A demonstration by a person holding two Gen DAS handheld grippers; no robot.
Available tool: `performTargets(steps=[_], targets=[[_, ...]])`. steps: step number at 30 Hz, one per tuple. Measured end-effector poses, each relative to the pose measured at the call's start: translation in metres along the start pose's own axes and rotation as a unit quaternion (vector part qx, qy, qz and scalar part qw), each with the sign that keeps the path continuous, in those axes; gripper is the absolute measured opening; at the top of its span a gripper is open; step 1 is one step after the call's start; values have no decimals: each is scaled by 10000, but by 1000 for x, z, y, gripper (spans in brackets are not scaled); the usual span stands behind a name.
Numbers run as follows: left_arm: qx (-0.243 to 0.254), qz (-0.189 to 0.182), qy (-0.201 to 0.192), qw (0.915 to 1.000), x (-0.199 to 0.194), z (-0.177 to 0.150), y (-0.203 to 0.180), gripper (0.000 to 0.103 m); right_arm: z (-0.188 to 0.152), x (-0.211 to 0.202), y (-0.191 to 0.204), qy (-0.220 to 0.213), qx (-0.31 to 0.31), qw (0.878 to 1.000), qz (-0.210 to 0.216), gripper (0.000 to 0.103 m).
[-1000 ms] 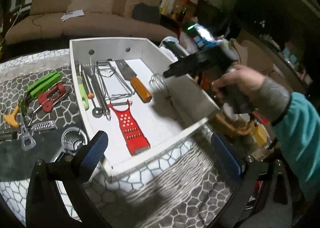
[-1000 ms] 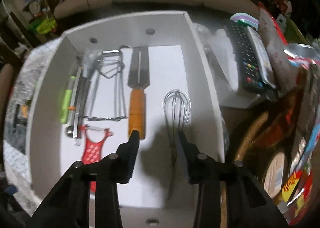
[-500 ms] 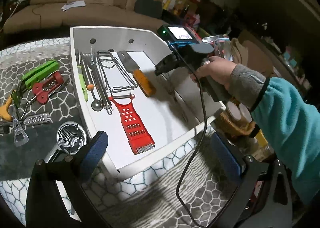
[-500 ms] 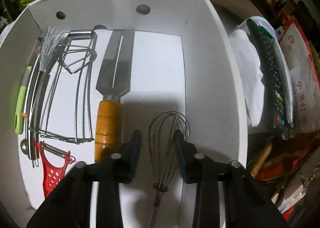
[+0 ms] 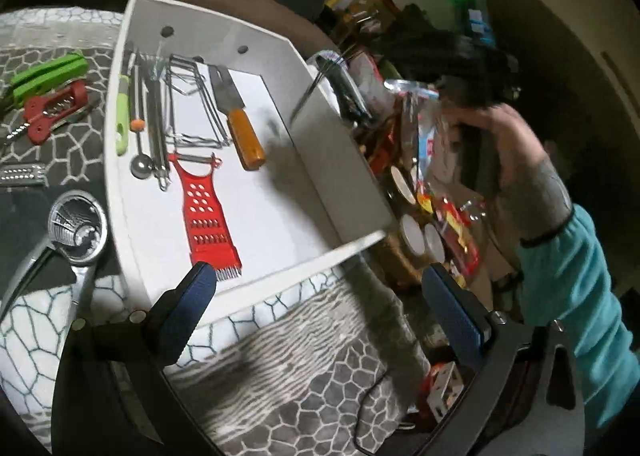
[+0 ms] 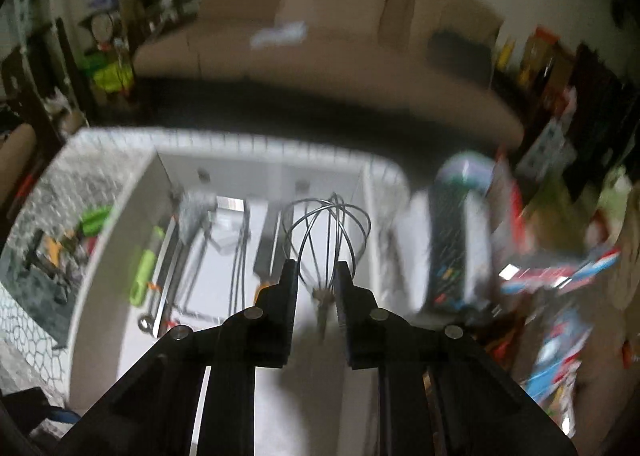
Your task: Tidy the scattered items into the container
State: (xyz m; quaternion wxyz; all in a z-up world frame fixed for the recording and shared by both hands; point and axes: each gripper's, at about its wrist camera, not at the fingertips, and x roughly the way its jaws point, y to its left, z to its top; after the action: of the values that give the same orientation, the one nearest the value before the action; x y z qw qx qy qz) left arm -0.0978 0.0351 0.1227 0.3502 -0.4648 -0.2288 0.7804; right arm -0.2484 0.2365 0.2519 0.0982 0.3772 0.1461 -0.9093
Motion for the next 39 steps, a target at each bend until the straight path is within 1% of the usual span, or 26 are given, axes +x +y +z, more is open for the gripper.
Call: performTargets(steps=[1, 3, 5, 6, 9, 12, 14, 17, 23, 26, 30, 33, 35, 36, 38, 39], targets=[[-25, 29, -36, 10000, -2, 1, -1, 103, 2, -6, 1, -107, -127, 9999, -49, 18], [-31, 51, -44, 10000, -4, 1, -2, 103, -2, -3, 4, 2, -330, 9994, -71, 18], [15, 131, -24, 9999, -7, -1, -4, 103, -19, 6, 6, 295, -382, 9988, 54, 18], [26, 171, -7, 9999, -8, -3, -4, 103, -34, 17, 7, 543, -392, 9976, 154, 18], [-18, 227, 55, 9997, -10, -8, -1, 103, -74, 36, 9, 1096, -251, 9930, 367, 18], [-51, 276, 98, 9996, -12, -13, 2, 103, -105, 55, 11, 1466, -195, 9885, 321, 18], [-58, 287, 118, 9995, -13, -16, 4, 103, -114, 66, 14, 1618, -120, 9862, 323, 18], [-65, 278, 123, 9995, -15, -18, 7, 103, -117, 83, 17, 1803, -26, 9833, 248, 18], [53, 180, 118, 9998, -16, -22, 9, 103, -114, 128, 23, 2115, 487, 9757, 295, 18], [111, 137, 151, 9997, -17, -22, 10, 103, -113, 151, 23, 2352, 761, 9682, 378, 18], [211, 156, 166, 9995, -17, -21, 9, 103, -111, 163, 15, 2549, 1114, 9587, 596, 18], [174, 98, 193, 9996, -17, -22, 8, 103, -114, 171, 9, 2789, 1423, 9462, 818, 19], [221, 110, 212, 9995, -17, -24, 6, 103, -117, 174, 6, 2963, 1628, 9363, 949, 25], [242, 122, 212, 9994, -17, -24, 5, 103, -119, 173, 5, 3031, 1677, 9330, 971, 30], [246, 129, 216, 9994, -16, -24, 4, 103, -118, 165, 4, 3062, 1610, 9312, 1148, 33], [235, 120, 223, 9994, -15, -24, 5, 103, -117, 161, 3, 3048, 1610, 9308, 1218, 37]])
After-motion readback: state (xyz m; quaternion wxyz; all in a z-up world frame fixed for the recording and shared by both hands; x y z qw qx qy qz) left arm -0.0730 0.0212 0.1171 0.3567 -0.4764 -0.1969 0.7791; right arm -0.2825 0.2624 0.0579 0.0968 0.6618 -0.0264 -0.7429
